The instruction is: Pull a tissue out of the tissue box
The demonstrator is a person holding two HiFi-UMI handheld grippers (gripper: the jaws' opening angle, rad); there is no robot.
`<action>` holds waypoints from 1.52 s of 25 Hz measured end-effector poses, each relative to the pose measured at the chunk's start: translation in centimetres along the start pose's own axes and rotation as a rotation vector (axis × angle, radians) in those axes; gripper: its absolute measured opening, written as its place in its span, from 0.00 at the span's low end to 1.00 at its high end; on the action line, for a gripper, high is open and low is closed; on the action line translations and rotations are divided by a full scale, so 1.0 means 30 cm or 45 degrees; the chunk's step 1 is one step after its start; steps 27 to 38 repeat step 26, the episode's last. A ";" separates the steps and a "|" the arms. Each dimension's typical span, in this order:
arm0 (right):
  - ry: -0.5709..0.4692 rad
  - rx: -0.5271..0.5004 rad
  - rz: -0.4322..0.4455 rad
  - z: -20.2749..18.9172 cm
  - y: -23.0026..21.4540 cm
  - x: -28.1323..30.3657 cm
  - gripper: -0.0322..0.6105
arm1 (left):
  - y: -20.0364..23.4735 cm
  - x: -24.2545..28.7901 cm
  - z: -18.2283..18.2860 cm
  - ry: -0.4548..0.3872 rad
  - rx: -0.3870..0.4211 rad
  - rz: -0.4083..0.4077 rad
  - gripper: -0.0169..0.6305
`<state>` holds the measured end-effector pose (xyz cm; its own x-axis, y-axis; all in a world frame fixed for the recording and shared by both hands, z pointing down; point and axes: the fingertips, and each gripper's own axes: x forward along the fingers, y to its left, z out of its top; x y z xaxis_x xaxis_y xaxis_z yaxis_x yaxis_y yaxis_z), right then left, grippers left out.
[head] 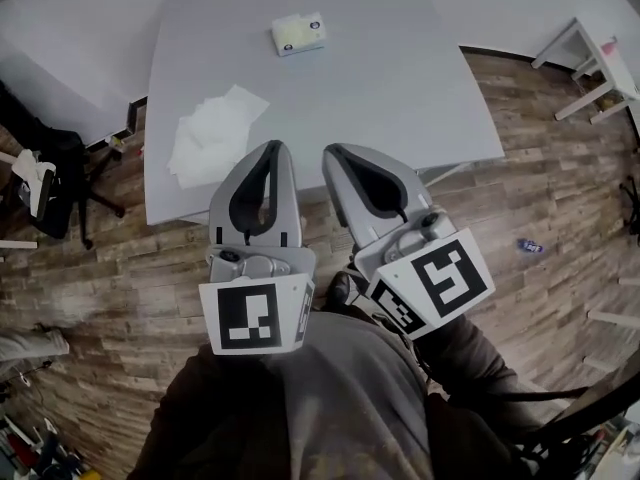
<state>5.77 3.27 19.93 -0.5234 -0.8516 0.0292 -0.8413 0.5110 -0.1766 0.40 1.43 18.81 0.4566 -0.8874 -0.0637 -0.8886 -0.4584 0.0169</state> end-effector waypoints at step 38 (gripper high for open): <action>-0.031 -0.070 -0.152 0.023 0.037 -0.056 0.05 | -0.068 -0.034 0.006 0.089 0.070 -0.184 0.03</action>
